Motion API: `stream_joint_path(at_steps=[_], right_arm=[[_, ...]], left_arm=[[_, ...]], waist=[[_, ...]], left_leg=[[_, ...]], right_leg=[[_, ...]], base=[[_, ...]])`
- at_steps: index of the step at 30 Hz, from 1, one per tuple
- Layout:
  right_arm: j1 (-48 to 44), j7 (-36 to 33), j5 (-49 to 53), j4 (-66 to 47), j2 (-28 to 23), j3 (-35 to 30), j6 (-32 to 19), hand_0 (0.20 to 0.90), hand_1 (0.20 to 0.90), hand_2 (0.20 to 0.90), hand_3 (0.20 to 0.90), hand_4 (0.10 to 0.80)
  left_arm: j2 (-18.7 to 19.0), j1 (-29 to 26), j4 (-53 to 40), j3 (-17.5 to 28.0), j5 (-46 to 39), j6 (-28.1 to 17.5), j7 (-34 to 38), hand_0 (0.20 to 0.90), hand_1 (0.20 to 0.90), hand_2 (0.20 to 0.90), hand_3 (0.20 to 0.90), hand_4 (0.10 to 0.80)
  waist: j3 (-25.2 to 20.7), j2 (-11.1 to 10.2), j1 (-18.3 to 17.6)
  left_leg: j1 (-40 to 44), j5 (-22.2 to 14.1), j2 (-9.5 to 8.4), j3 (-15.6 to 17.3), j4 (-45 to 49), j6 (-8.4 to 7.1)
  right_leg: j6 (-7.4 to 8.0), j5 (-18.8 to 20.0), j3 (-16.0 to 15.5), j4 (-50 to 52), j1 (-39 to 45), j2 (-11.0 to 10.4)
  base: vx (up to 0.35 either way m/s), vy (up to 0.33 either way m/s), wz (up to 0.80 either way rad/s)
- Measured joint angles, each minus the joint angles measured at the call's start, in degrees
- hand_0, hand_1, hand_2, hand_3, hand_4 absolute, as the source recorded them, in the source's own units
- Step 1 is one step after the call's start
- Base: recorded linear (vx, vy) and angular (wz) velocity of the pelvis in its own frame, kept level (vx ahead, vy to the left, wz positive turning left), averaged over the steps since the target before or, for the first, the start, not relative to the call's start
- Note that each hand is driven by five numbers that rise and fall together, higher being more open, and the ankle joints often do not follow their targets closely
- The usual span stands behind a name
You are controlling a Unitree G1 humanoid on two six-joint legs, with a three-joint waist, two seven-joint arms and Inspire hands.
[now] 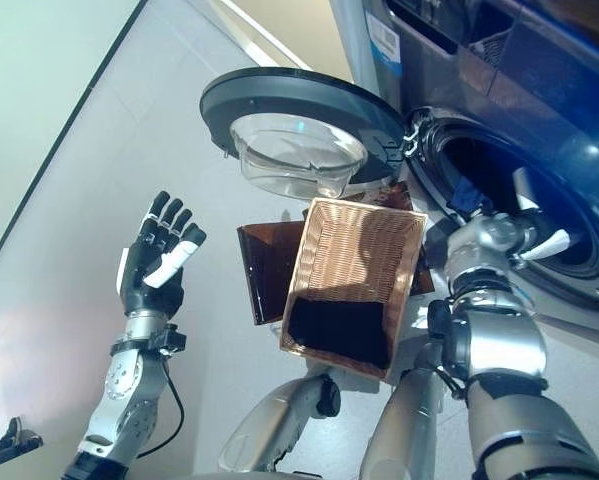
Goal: Pick up the clothes and place them into the washing machine
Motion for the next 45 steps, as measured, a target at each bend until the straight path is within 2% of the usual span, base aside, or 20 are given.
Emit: stream_joint_path(at_steps=[4,7,11,16,20,27,29,32,38,45], right_arm=[[1.50,-3.74,-8.18,-0.33,1.16,4.20,5.72,0.900,0.900,0.900,0.900,0.800],[3.22,-4.09,-12.57,-2.30,1.84,6.35,7.13,0.900,0.900,0.900,0.900,0.800],[10.56,-3.07,-20.40,-11.61,3.78,11.29,7.18,0.900,0.900,0.900,0.900,0.800],[16.24,2.61,-27.38,-15.64,4.12,16.74,7.19,0.900,0.900,0.900,0.900,0.800],[19.48,5.70,-35.84,-16.22,4.04,20.82,8.14,0.900,0.900,0.900,0.900,0.800],[21.16,9.79,-48.81,-16.53,1.23,29.37,9.31,0.900,0.900,0.900,0.900,0.800],[21.42,12.77,-54.54,-17.14,-0.29,35.06,9.49,0.900,0.900,0.900,0.900,0.800],[21.67,15.85,-59.74,-17.81,0.23,38.75,9.29,0.900,0.900,0.900,0.900,0.800],[22.30,21.73,-65.30,-18.40,-0.01,45.35,7.95,0.900,0.900,0.900,0.900,0.800],[23.01,24.15,-67.51,-18.56,-0.29,47.30,7.88,0.900,0.900,0.900,0.900,0.800]], left_arm=[[0.00,-0.15,-0.01,0.89,0.77,-0.18,1.59,0.900,0.900,0.900,0.900,0.800],[-0.06,-0.10,-0.01,0.91,0.97,-0.28,2.07,0.900,0.900,0.900,0.900,0.800],[-1.43,-0.38,-0.01,1.08,1.99,-1.38,2.35,0.900,0.900,0.900,0.900,0.800],[-2.22,-0.55,0.01,1.88,2.97,-1.55,2.24,0.900,0.900,0.900,0.900,0.800],[-2.56,-0.56,0.10,3.86,3.19,-2.75,1.99,0.900,0.900,0.900,0.900,0.800],[-3.35,-0.58,1.15,3.91,3.42,-2.78,1.03,0.900,0.900,0.900,0.900,0.800],[-3.48,-0.63,1.84,3.90,3.42,-2.78,0.27,0.900,0.900,0.900,0.900,0.800],[-3.59,-0.72,1.88,3.88,3.43,-2.78,-0.55,0.900,0.900,0.900,0.900,0.800],[-3.61,-0.73,1.99,3.87,3.48,-2.87,-1.21,0.900,0.900,0.900,0.900,0.800],[-3.63,-0.78,2.26,3.85,3.48,-2.87,-1.88,0.900,0.900,0.900,0.900,0.800]], waist=[[0.00,0.00,0.01],[0.00,0.00,-0.10],[0.13,-0.18,-0.39],[0.41,-1.03,-1.26],[0.45,-2.94,-1.47],[0.49,-3.24,-1.35],[0.53,-3.29,-1.35],[0.63,-3.43,-1.32],[1.29,-4.34,-1.20],[1.58,-4.75,-1.16]], left_leg=[[0.00,0.00,0.00,-0.03,0.13,0.00],[0.02,-0.01,0.00,-0.04,0.13,0.00],[0.02,-0.01,0.10,-0.08,0.18,-0.01],[0.08,-0.01,0.19,-0.33,0.22,-0.01],[0.12,-0.01,0.49,-0.35,0.22,-0.01],[0.13,0.01,0.79,-0.65,0.21,-0.04],[0.15,0.03,0.88,-0.82,0.22,-0.06],[0.34,0.11,1.07,-1.06,0.22,-0.17],[0.40,0.31,1.21,-1.63,0.21,-0.45],[0.50,0.46,1.49,-2.45,0.19,-0.65]], right_leg=[[-0.07,-0.01,0.01,0.07,0.09,0.00],[-0.25,-0.12,0.02,0.13,0.06,0.01],[-0.26,-0.15,0.03,0.37,-0.01,0.11],[-0.31,-0.56,-0.03,1.06,-0.07,0.22],[-0.39,-0.59,-0.09,1.09,-0.05,0.51],[-0.55,-0.70,-0.40,1.25,0.03,0.81],[-0.75,-0.86,-0.80,1.50,0.04,0.82],[-0.97,-1.12,-1.27,2.08,0.09,0.90],[-1.30,-1.61,-1.77,2.55,0.18,0.93],[-1.52,-1.76,-2.80,2.51,0.80,1.02]], base=[[0.000,0.000,0.00],[-0.015,-0.002,0.00],[0.000,0.000,0.00],[-0.002,-0.006,0.02],[0.000,0.000,0.00],[0.000,0.000,0.00],[0.006,-0.009,0.02],[0.019,-0.027,0.03],[0.011,-0.012,0.03],[0.016,-0.004,0.06]])
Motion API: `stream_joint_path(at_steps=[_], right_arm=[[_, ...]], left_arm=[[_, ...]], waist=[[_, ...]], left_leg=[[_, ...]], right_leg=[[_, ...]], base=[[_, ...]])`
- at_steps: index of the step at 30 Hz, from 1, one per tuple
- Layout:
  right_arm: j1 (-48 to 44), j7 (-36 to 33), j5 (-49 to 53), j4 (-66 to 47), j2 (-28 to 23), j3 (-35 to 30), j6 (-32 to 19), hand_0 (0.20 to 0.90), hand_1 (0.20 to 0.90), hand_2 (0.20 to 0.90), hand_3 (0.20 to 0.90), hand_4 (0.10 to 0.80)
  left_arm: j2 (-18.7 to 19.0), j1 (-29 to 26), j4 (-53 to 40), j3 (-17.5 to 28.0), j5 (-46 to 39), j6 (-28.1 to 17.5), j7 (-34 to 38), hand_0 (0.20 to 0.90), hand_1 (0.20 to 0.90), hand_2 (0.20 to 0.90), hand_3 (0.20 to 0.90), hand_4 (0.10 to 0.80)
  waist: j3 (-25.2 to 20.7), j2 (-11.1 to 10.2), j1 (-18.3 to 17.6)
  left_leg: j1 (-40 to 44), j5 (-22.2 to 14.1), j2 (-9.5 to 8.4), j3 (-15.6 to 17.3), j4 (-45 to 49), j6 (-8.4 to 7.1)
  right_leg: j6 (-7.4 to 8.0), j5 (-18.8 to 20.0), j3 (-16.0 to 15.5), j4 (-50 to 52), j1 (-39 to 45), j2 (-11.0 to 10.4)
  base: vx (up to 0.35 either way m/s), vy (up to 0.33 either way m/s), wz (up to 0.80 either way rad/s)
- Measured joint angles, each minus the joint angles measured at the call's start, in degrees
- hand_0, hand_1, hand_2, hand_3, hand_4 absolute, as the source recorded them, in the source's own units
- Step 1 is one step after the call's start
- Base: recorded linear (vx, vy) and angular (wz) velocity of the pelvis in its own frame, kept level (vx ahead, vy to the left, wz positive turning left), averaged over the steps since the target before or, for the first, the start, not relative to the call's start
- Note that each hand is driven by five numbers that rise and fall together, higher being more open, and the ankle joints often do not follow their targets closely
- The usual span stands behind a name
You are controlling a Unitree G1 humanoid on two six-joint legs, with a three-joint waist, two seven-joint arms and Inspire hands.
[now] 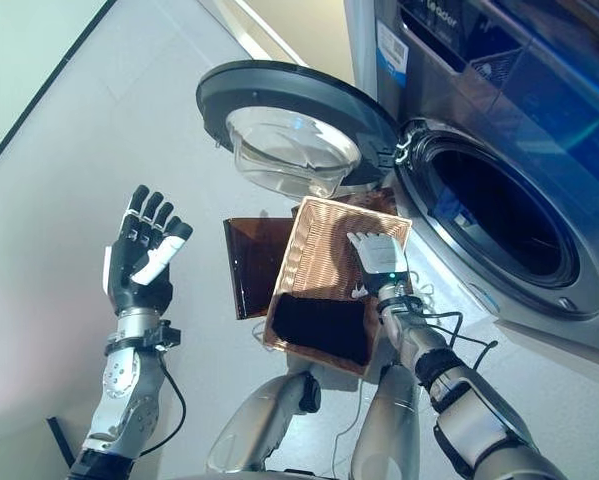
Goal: Pick up the clothes and place them into the washing machine
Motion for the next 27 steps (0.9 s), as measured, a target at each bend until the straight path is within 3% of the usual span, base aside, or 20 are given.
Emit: stream_joint_path(at_steps=[10,15,27], right_arm=[[-0.22,4.07,-3.53,-0.95,-0.24,5.19,-1.32,0.900,0.900,0.900,0.900,0.800],[-0.54,8.30,-3.54,2.40,1.98,6.21,-2.37,0.900,0.900,0.900,0.900,0.800],[-0.72,9.88,5.24,5.70,6.64,5.39,-2.48,0.900,0.900,0.900,0.900,0.800]], left_arm=[[-0.71,-0.55,0.03,-0.02,0.67,0.00,0.02,0.900,0.900,0.900,0.900,0.800],[-0.91,-0.52,0.02,-0.04,0.83,0.01,-0.08,0.900,0.900,0.900,0.900,0.800],[-0.95,-0.52,0.02,-0.07,1.66,0.14,-0.08,0.900,0.900,0.900,0.900,0.800]], waist=[[0.06,-0.08,0.19],[0.06,-0.08,0.35],[0.22,-0.32,0.68]], left_leg=[[0.02,0.03,0.34,-0.10,-0.04,-0.04],[0.02,0.03,0.33,-0.11,-0.03,-0.05],[0.11,0.04,0.36,-0.01,-0.03,-0.06]], right_leg=[[-0.03,-0.01,-0.10,-0.03,0.06,0.32],[-0.28,-0.16,-0.09,-0.01,0.06,0.31],[-0.28,-0.15,-0.07,0.00,0.07,0.35]], base=[[0.001,0.000,0.00],[0.000,0.000,0.00],[0.000,0.000,0.00]])
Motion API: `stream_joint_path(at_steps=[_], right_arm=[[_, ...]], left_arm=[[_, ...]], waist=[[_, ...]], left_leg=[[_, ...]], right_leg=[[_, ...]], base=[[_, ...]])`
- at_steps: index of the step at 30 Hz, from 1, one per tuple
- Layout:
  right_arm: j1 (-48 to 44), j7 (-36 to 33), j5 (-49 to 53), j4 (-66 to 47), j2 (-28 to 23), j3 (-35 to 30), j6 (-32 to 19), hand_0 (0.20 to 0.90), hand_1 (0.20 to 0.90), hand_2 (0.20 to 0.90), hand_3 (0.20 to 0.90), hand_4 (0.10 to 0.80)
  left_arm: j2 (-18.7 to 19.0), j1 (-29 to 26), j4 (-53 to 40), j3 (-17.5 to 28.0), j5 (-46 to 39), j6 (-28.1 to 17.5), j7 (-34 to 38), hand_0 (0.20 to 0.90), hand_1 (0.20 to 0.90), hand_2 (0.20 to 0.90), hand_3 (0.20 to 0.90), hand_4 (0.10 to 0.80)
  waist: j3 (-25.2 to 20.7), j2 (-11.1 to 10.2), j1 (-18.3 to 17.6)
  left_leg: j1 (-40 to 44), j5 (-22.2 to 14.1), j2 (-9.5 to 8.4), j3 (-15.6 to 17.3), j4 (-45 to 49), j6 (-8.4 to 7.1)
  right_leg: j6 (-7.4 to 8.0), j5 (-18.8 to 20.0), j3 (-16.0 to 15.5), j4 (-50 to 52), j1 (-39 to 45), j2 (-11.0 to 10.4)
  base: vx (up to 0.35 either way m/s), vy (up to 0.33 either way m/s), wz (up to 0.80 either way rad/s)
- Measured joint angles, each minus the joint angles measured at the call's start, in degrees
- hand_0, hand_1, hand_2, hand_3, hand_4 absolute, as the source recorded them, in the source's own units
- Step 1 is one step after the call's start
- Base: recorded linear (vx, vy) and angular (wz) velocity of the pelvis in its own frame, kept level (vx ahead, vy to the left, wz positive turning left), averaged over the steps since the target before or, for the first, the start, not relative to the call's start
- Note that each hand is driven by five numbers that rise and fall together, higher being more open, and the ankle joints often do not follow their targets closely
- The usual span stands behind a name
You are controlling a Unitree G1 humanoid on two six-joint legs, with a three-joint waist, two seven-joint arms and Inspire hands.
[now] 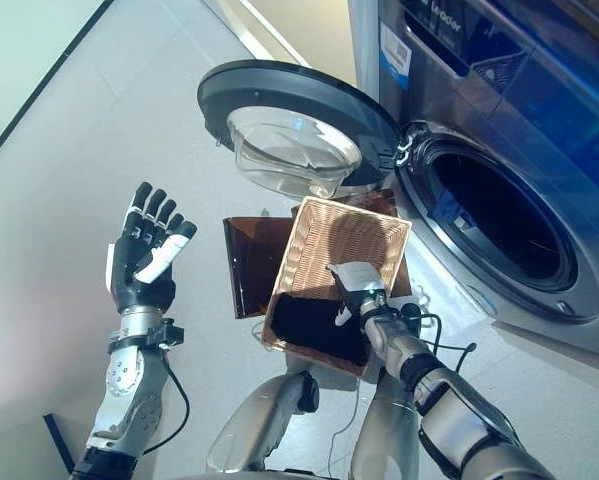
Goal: Pick up the clothes and place them into the washing machine
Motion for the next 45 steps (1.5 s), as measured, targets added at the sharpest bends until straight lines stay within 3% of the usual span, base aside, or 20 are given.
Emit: stream_joint_path(at_steps=[7,21,45], right_arm=[[0.06,1.00,1.65,1.77,3.46,1.13,0.11,0.900,0.900,0.900,0.900,0.800],[-1.19,0.84,1.54,2.55,4.70,1.21,0.42,0.900,0.900,0.900,0.900,0.800],[-2.59,1.05,1.56,4.03,7.00,3.32,1.39,0.900,0.900,0.900,0.900,0.800]], left_arm=[[0.00,0.01,-0.02,0.00,0.01,0.13,0.02,0.900,0.900,0.900,0.900,0.800],[0.01,-3.95,-0.12,-0.03,2.24,0.26,1.38,0.900,0.900,0.900,0.900,0.800],[0.00,-4.60,-0.12,-0.03,2.33,0.27,2.84,0.900,0.900,0.900,0.900,0.800]], waist=[[0.28,-0.39,0.22],[3.96,-1.49,0.63],[4.30,-1.90,0.58]], left_leg=[[0.00,0.00,0.01,0.00,-0.02,0.00],[-1.33,0.31,0.06,-0.47,0.05,-0.41],[-1.37,0.70,1.00,-1.16,0.10,-0.94]], right_leg=[[0.00,-0.01,0.02,0.00,-0.02,-0.01],[-0.11,-0.05,-0.14,0.35,-1.27,0.05],[-0.48,-0.13,-0.87,0.63,-1.12,0.96]], base=[[0.000,0.000,0.00],[-0.014,0.000,0.01],[0.000,0.000,0.00]])
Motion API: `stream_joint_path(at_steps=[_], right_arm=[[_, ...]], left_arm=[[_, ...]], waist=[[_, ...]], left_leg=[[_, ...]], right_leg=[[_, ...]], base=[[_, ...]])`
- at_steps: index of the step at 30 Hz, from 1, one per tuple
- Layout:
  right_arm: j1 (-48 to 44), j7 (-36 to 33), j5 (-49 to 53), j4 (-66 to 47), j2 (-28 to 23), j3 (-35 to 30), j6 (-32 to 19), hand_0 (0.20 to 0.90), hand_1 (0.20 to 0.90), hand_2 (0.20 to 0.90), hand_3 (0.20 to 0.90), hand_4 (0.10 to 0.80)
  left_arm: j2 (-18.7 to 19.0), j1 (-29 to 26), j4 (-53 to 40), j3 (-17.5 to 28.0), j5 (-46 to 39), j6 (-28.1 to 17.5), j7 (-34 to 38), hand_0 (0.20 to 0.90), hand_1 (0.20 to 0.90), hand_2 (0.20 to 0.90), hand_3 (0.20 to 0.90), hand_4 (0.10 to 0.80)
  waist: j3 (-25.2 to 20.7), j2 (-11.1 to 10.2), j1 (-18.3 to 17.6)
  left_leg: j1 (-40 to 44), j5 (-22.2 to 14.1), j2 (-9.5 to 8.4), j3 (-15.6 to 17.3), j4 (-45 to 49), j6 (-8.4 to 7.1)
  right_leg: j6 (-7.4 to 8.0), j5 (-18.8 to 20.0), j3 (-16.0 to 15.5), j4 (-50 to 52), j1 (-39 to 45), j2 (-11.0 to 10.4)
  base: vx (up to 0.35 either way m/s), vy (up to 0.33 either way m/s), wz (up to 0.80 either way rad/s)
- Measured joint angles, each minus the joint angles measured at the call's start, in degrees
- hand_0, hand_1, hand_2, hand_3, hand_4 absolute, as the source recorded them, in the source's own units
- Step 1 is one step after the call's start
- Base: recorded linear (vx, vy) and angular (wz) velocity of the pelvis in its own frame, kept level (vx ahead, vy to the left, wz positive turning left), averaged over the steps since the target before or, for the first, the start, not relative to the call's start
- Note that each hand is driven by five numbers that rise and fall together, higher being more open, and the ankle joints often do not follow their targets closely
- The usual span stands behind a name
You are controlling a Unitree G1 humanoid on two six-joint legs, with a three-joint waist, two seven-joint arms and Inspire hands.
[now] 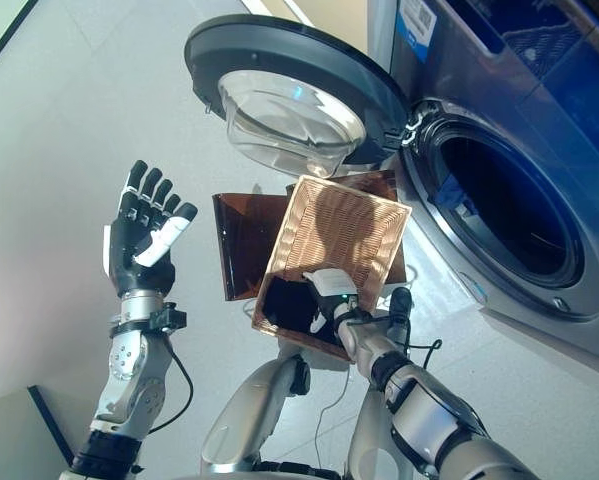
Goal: Pick up the clothes and place them into the washing machine
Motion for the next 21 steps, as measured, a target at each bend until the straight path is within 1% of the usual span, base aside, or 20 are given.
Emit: stream_joint_path(at_steps=[7,10,16,17,18,21], right_arm=[[0.31,0.19,0.08,0.00,1.04,0.28,-0.01,0.900,0.900,0.900,0.900,0.800],[0.43,1.20,0.10,0.08,2.01,2.00,-0.02,0.900,0.900,0.900,0.900,0.800],[0.60,1.41,0.18,0.09,3.04,2.29,-0.10,0.900,0.900,0.900,0.900,0.800],[0.51,1.42,0.18,0.09,3.03,2.32,-0.10,0.667,0.667,0.667,0.667,0.633],[0.32,1.41,0.17,0.08,3.04,2.35,-0.13,0.200,0.200,0.200,0.200,0.300],[-0.21,1.28,0.11,0.08,3.02,2.46,-0.12,0.200,0.200,0.200,0.200,0.300]], left_arm=[[0.00,0.01,-0.02,0.00,0.00,0.00,0.10,0.900,0.900,0.900,0.900,0.800],[0.00,0.01,-0.05,-0.01,0.01,0.00,0.12,0.900,0.900,0.900,0.900,0.800],[0.00,0.03,-0.06,-0.03,0.00,0.01,0.58,0.900,0.900,0.900,0.900,0.800],[0.00,0.02,-0.09,-0.03,0.00,0.01,0.58,0.900,0.900,0.900,0.900,0.800],[0.00,0.03,-0.09,-0.07,0.00,0.01,0.60,0.900,0.900,0.900,0.900,0.800],[0.00,0.02,-0.09,-0.19,0.00,0.01,0.66,0.900,0.900,0.900,0.900,0.800]], waist=[[0.06,-0.09,-0.01],[0.31,-0.43,-0.01],[0.96,-0.82,0.04],[1.11,-0.83,0.04],[1.32,-0.84,0.04],[1.48,-0.89,0.03]], left_leg=[[0.00,0.01,0.00,-0.05,0.00,-0.02],[-0.03,0.01,0.01,-0.04,-0.02,-0.02],[-0.35,0.05,0.09,-0.03,-0.06,-0.07],[-0.33,0.07,0.12,-0.04,-0.05,-0.10],[-0.35,0.10,0.14,-0.04,-0.05,-0.13],[-0.37,0.10,0.15,-0.06,-0.06,-0.14]], right_leg=[[-0.03,-0.02,-0.03,0.07,-0.02,0.02],[-0.13,-0.09,-0.03,0.21,-0.13,0.02],[-0.41,-0.32,-0.01,0.83,-0.79,0.07],[-0.42,-0.32,-0.01,0.84,-0.78,0.10],[-0.42,-0.32,-0.02,0.86,-0.81,0.13],[-0.45,-0.34,-0.03,0.88,-0.82,0.13]], base=[[0.000,0.000,0.00],[0.000,0.000,0.00],[0.000,0.000,0.00],[0.000,0.000,0.00],[0.000,0.000,0.00],[0.000,0.000,0.00]])
